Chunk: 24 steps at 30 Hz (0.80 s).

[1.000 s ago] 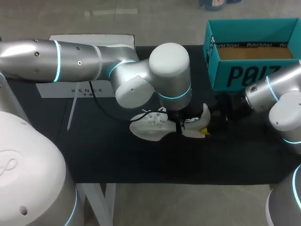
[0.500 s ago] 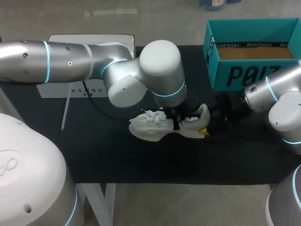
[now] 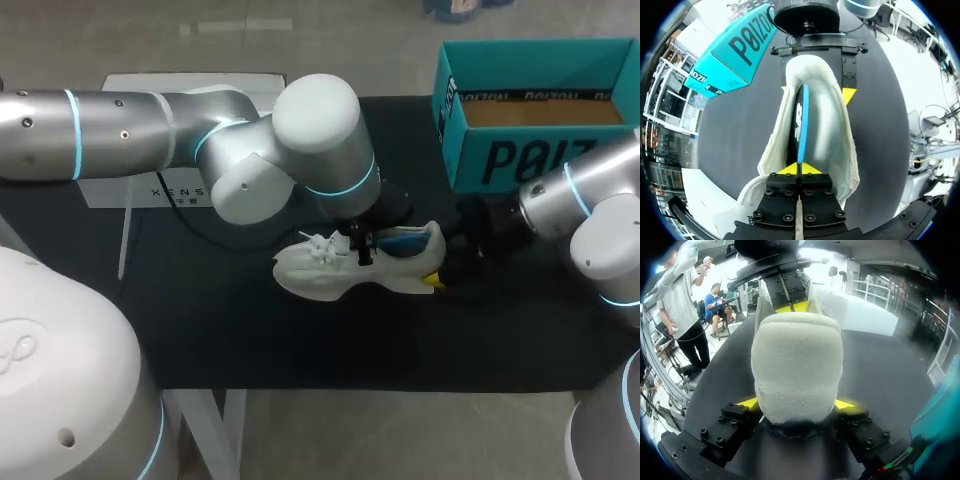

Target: Take the shoe out of the shoebox, open the shoe tongue, remove and reinsert the insole, then place the shoe into the shoebox

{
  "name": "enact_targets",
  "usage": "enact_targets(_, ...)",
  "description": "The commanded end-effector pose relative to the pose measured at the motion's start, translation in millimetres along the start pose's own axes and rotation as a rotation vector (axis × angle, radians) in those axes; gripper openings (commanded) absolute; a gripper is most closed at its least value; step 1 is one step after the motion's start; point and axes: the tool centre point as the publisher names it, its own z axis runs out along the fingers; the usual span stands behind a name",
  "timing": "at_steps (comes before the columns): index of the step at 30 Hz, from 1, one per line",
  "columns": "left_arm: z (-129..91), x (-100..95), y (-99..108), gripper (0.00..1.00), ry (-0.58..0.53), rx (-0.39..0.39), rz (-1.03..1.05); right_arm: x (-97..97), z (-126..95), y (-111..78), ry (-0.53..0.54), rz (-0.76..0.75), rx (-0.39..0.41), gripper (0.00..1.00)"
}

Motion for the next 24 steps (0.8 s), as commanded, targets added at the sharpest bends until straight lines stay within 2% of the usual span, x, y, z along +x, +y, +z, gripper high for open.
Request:
enact_targets(1, -9, -2.6, 10, 0.0, 0.016, 0.038, -0.009, 4.0, 7, -2.5, -0.002, 0.0, 0.005, 0.0)
enact_targets(6, -20, -7.7, 14, 0.0, 0.072, 0.153, -0.01, 4.0, 7, -2.5, -0.002, 0.0, 0.005, 0.0)
enact_targets(12, -37, -8.2, 9, 0.0, 0.136, 0.284, 0.046, 4.0, 7, -2.5, -0.002, 0.0, 0.005, 0.0)
enact_targets(24, -54, -9.9, -19, 0.0, 0.243, 0.439, 0.148, 4.0, 7, -2.5, -0.002, 0.0, 0.005, 0.0)
